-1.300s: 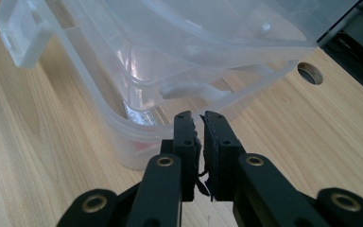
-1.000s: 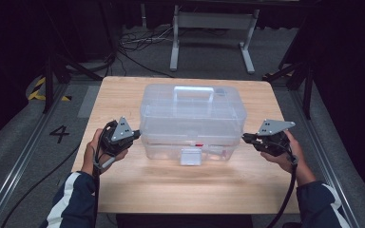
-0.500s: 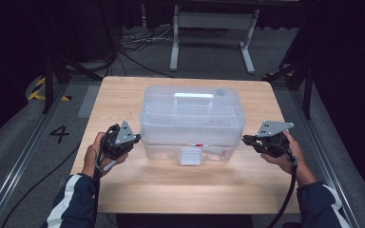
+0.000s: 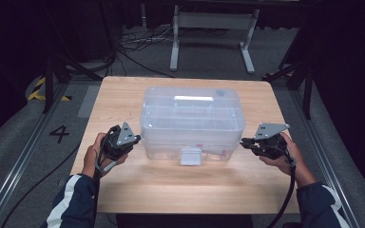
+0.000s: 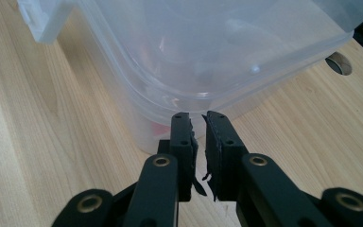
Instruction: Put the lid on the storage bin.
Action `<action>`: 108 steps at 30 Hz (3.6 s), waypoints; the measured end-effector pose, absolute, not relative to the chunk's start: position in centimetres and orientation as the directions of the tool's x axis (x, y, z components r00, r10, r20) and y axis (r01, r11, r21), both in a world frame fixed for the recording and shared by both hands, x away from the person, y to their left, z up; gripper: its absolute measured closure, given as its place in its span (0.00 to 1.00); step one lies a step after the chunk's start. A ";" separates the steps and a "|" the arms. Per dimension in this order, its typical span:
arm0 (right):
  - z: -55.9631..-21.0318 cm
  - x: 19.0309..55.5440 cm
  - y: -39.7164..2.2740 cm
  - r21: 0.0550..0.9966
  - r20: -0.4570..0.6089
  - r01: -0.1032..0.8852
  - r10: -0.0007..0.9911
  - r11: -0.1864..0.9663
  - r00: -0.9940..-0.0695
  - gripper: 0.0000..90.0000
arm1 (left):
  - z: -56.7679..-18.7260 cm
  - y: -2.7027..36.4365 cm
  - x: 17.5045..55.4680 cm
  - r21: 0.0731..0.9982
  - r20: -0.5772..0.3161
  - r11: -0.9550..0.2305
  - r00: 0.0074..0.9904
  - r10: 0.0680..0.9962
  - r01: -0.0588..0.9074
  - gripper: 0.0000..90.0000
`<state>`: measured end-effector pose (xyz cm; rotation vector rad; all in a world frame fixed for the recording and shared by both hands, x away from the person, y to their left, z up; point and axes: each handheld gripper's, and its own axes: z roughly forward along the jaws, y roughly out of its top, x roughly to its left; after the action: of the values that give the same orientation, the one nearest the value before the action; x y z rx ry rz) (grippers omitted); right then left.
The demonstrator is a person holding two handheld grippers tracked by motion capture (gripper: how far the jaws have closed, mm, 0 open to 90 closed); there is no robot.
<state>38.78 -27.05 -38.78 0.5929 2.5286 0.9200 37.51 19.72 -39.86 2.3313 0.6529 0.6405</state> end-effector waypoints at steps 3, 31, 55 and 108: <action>-38.9 38.8 -27.0 0.665 -0.205 0.256 0.501 0.701 -0.841 0.91 | -39.9 19.7 37.5 0.673 0.275 -0.682 0.759 0.590 0.286 1.00; -39.4 38.4 -26.8 0.658 -0.198 0.257 0.493 0.707 -0.847 0.84 | -41.1 20.0 37.1 0.673 0.235 -0.674 0.775 0.586 0.305 1.00; -39.3 37.9 -27.0 0.626 -0.264 0.249 0.502 0.739 -0.823 0.71 | -42.1 20.7 36.6 0.642 0.234 -0.694 0.778 0.583 0.327 0.88; -46.0 34.6 -35.1 0.591 -0.251 0.444 0.677 0.673 -0.692 0.40 | -46.1 26.1 33.3 0.562 0.181 -0.698 0.758 0.627 0.443 0.28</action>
<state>34.59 -35.13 -45.97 0.8706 2.4317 0.6898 33.26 26.11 -46.09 2.4572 0.8055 0.4963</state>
